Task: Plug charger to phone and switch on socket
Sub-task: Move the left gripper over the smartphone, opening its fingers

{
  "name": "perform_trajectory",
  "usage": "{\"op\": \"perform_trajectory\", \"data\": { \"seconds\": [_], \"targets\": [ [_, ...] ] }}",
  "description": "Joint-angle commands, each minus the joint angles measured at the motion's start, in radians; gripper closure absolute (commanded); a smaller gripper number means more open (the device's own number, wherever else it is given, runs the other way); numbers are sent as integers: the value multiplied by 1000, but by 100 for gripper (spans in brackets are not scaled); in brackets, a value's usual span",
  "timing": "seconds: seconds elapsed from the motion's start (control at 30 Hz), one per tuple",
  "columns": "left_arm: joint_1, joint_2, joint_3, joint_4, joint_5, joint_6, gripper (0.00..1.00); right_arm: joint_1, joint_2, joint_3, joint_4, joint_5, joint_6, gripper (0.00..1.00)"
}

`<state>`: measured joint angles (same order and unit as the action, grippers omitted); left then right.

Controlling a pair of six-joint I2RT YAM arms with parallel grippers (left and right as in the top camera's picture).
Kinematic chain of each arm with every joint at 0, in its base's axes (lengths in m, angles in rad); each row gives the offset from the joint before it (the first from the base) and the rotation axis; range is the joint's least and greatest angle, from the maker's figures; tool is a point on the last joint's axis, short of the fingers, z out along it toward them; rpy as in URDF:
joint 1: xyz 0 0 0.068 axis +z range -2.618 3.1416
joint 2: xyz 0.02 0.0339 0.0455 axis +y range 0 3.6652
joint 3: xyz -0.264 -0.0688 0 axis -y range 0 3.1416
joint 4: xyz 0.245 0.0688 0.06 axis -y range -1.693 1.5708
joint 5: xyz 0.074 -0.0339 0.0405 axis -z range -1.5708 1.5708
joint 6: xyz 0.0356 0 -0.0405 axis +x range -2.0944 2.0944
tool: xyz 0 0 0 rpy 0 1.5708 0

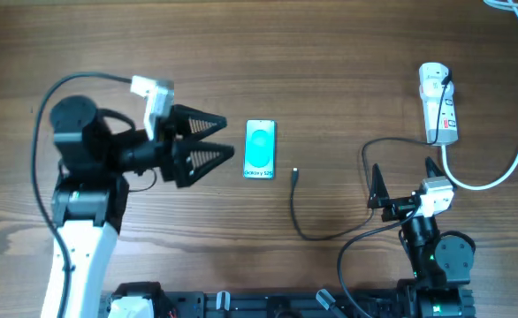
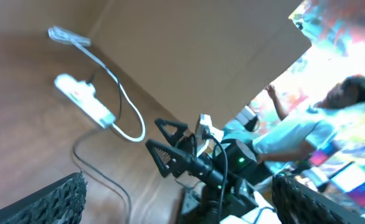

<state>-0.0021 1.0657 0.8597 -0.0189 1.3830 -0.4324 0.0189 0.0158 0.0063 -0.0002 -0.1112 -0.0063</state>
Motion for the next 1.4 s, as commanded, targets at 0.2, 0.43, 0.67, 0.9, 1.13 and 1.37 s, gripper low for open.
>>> {"op": "perform_trajectory", "data": {
  "seconds": [0.2,0.43,0.67,0.9,1.13,1.37],
  "targets": [
    [-218,10,150,-371,-735,45,1,0,-5,0,3,6,-17,0],
    [-328,227,571,-989,-1120,63,0,0,-5,0,3,6,-17,0],
    [-371,537,873,-1267,-1009,107,0,0,-5,0,3,6,-17,0],
    [-415,592,872,-1239,-983,-7,0,0,-5,0,3,5,-17,0],
    [-452,674,912,-1376,-1140,-109,1,0,-5,0,3,6,-18,0],
    [-454,884,1117,-1503,-1266,-108,0,0,-5,0,3,5,-18,0]
  ]
}}
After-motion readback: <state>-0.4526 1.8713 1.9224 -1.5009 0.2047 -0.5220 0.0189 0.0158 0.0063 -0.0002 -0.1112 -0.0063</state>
